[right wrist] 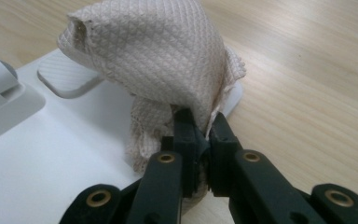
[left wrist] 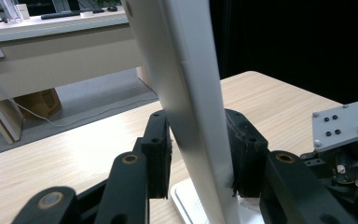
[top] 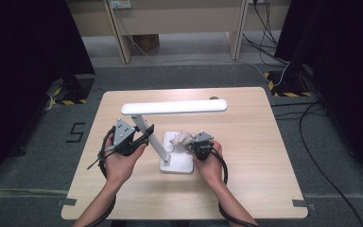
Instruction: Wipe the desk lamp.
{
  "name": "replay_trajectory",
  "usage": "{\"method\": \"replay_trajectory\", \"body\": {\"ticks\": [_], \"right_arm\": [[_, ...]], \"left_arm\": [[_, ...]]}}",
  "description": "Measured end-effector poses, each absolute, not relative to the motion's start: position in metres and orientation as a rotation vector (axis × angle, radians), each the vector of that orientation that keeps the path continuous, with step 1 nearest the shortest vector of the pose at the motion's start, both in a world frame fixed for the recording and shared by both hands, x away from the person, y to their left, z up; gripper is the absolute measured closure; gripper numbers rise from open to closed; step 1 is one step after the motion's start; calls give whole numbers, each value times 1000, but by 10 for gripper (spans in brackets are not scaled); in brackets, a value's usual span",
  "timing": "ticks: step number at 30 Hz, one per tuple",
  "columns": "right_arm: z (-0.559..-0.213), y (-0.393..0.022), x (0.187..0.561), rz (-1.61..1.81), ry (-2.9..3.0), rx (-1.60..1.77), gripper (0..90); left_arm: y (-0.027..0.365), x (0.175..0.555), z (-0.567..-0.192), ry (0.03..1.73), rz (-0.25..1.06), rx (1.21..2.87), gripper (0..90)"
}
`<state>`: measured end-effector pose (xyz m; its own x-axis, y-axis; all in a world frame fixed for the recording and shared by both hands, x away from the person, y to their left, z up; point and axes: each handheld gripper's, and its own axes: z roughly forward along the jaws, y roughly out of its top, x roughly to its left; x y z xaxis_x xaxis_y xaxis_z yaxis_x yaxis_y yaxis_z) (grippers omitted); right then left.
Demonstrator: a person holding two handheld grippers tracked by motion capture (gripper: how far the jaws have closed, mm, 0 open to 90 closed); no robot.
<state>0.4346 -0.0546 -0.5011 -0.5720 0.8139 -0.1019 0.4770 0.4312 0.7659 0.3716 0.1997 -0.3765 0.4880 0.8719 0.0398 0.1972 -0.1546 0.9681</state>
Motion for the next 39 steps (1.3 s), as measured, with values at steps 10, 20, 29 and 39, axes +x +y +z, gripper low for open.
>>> {"method": "replay_trajectory", "body": {"ticks": [10, 20, 29, 39], "right_arm": [[-498, -63, 436, 942, 2198, 1113, 851], [-475, -28, 445, 1061, 2208, 1037, 850], [-477, 17, 450, 1115, 2289, 981, 851], [-494, 19, 455, 1055, 2317, 994, 851]], "left_arm": [[199, 370, -377, 933, 776, 1645, 635], [198, 366, -377, 936, 771, 1644, 631], [200, 363, -377, 936, 759, 1638, 625], [200, 363, -377, 939, 754, 1638, 629]]}}
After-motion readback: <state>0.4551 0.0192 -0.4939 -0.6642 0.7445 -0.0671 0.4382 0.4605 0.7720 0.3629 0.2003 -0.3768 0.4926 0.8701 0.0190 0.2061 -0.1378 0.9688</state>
